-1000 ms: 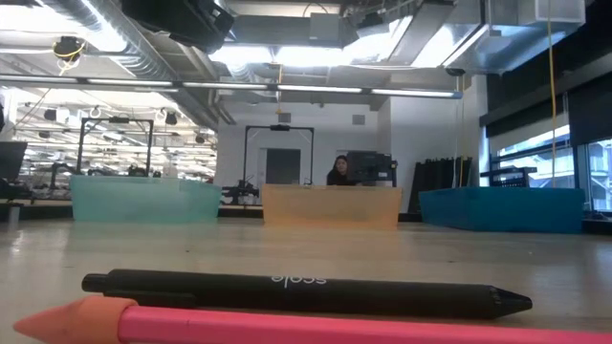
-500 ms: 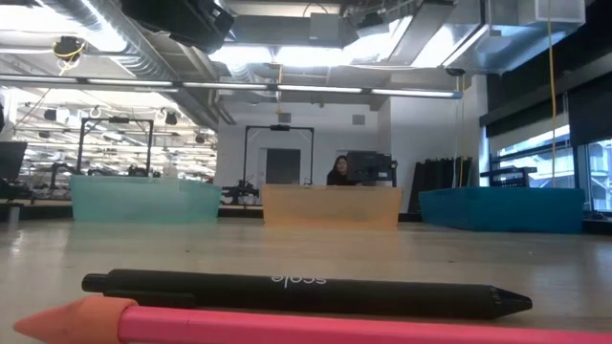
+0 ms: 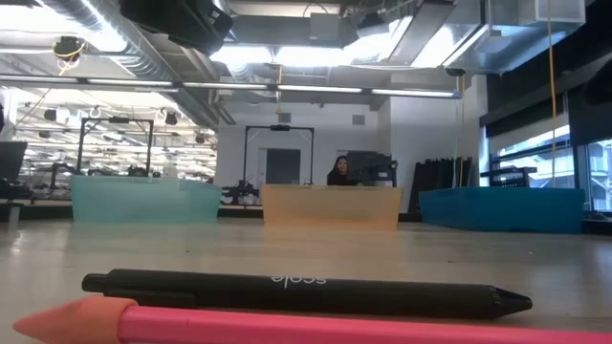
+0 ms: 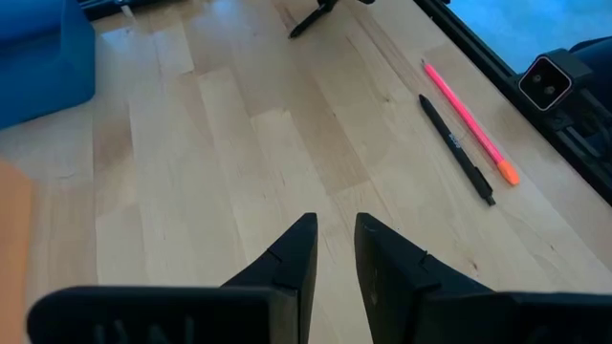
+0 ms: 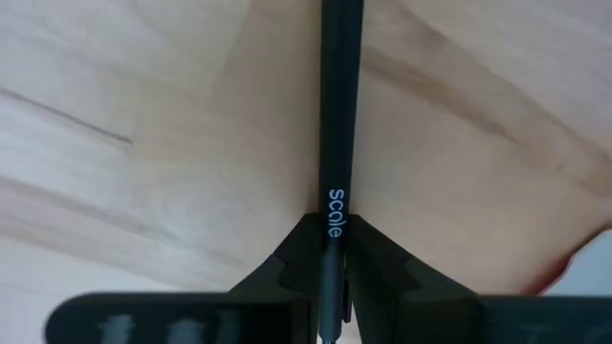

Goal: Sort crayons/erasers/pens/pencils in bins
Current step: Put the black pen into the orange bin

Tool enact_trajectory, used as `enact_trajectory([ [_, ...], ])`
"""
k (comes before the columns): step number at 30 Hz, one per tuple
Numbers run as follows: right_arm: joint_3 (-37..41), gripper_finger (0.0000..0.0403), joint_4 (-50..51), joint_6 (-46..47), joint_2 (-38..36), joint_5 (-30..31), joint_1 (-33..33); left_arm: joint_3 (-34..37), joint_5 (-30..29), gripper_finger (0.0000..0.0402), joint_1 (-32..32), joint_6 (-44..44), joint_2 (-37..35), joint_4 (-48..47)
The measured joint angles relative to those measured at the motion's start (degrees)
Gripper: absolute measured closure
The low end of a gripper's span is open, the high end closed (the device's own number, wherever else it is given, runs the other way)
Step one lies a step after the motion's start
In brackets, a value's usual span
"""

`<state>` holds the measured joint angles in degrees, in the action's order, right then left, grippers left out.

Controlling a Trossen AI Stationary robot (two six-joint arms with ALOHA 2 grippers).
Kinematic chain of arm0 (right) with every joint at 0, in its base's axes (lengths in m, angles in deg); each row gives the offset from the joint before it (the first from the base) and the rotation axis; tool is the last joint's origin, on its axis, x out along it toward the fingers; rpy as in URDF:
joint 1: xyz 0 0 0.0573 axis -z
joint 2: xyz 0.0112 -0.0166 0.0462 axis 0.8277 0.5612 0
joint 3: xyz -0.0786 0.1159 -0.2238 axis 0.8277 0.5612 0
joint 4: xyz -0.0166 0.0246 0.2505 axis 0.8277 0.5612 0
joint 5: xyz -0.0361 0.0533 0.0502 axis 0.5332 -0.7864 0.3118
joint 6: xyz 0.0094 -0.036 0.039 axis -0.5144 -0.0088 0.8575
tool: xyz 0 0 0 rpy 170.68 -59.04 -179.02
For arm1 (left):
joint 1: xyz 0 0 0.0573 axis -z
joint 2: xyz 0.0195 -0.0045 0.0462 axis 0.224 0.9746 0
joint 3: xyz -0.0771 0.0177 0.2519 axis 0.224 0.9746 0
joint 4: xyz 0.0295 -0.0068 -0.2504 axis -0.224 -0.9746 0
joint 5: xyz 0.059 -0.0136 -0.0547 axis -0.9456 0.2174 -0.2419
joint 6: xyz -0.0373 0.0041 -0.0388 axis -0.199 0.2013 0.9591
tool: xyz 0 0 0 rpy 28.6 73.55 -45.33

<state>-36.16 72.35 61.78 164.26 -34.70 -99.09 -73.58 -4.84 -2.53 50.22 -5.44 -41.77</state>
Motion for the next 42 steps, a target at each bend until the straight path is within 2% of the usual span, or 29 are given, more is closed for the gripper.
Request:
enact_trajectory([
  [12,0.0,0.0357,0.8,-2.4,0.0,1.4,2.8,0.0,-0.6,0.0337,0.0,0.0,0.0,-0.1],
  [18,-0.6,0.0357,1.3,-3.9,-0.2,1.9,3.7,0.0,-6.8,0.0337,0.0,0.2,0.0,-0.1],
  [25,-5.0,0.0357,6.6,-5.4,0.2,13.9,5.4,0.0,-8.3,0.0337,0.0,0.2,0.0,-0.1],
  [39,-10.3,0.0357,11.1,-15.6,0.0,23.9,12.1,0.0,-8.5,0.0337,0.0,0.6,0.0,-0.1],
  [42,-11.3,0.0357,12.1,-19.7,0.0,26.7,14.2,0.0,-11.2,0.0337,0.0,0.8,0.0,-0.1],
])
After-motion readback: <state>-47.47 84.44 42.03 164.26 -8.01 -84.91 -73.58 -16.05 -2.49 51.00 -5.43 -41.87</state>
